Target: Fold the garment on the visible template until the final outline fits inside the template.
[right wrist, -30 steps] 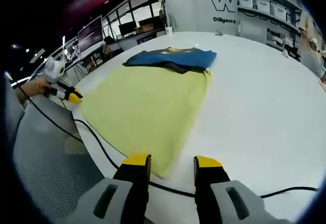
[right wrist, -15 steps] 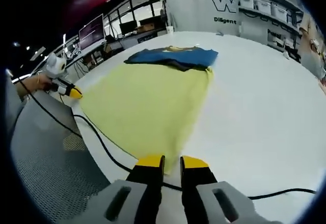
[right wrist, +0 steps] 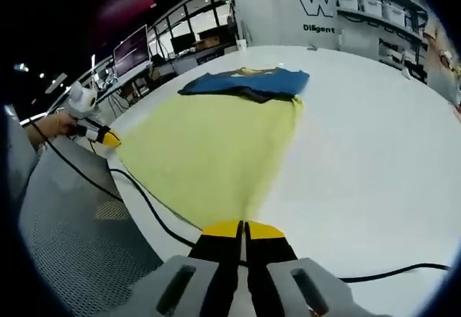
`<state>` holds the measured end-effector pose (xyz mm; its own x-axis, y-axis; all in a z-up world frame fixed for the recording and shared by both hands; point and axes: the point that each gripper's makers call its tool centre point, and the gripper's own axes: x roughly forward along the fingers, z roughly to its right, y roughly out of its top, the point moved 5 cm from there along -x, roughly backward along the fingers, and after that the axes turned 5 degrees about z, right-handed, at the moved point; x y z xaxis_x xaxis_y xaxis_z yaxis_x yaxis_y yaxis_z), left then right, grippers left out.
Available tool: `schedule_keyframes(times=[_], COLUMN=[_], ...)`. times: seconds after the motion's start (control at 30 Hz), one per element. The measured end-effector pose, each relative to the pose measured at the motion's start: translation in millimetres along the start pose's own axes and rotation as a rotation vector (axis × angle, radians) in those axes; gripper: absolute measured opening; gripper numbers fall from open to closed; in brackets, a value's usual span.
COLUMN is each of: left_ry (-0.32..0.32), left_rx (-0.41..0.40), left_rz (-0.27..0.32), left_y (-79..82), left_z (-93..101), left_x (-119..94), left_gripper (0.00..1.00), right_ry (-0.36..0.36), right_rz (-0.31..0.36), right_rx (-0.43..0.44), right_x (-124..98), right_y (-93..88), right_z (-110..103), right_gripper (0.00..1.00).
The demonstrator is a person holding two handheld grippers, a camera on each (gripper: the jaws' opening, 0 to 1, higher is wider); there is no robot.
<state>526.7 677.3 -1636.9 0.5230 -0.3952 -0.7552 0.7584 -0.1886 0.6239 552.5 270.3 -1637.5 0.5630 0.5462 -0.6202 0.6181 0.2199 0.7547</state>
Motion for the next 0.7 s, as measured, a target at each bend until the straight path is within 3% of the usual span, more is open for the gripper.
schedule_keyframes(times=[0.1, 0.17, 0.33, 0.37, 0.4, 0.53, 0.7], left_ry=[0.0, -0.008, -0.014, -0.018, -0.02, -0.016, -0.001], left_rx=[0.002, 0.005, -0.035, -0.061, -0.062, -0.047, -0.032], left_rz=[0.013, 0.061, 0.111, 0.168, 0.179, 0.19, 0.184], left_y=[1.9, 7.9, 17.2, 30.4, 34.9, 45.9, 42.7], left_z=[-1.2, 2.0, 5.3, 3.0, 6.3, 16.0, 19.0], left_x=[-3, -9, -22, -34, -38, -51, -66], left_gripper=[0.0, 0.0, 0.0, 0.0, 0.0, 0.0, 0.0], right_ry=[0.021, 0.025, 0.026, 0.06, 0.068, 0.088, 0.11], right_rz=[0.058, 0.09, 0.106, 0.161, 0.167, 0.176, 0.182], right_rx=[0.002, 0.058, 0.079, 0.137, 0.145, 0.149, 0.161], right_x=[-4, -6, -11, -19, -21, -29, -43], right_y=[7.5, 7.8, 9.9, 21.0, 23.4, 31.9, 36.5], right_z=[-2, 2, 4, 2, 1, -2, -10], right_gripper=[0.0, 0.0, 0.0, 0.0, 0.0, 0.0, 0.0])
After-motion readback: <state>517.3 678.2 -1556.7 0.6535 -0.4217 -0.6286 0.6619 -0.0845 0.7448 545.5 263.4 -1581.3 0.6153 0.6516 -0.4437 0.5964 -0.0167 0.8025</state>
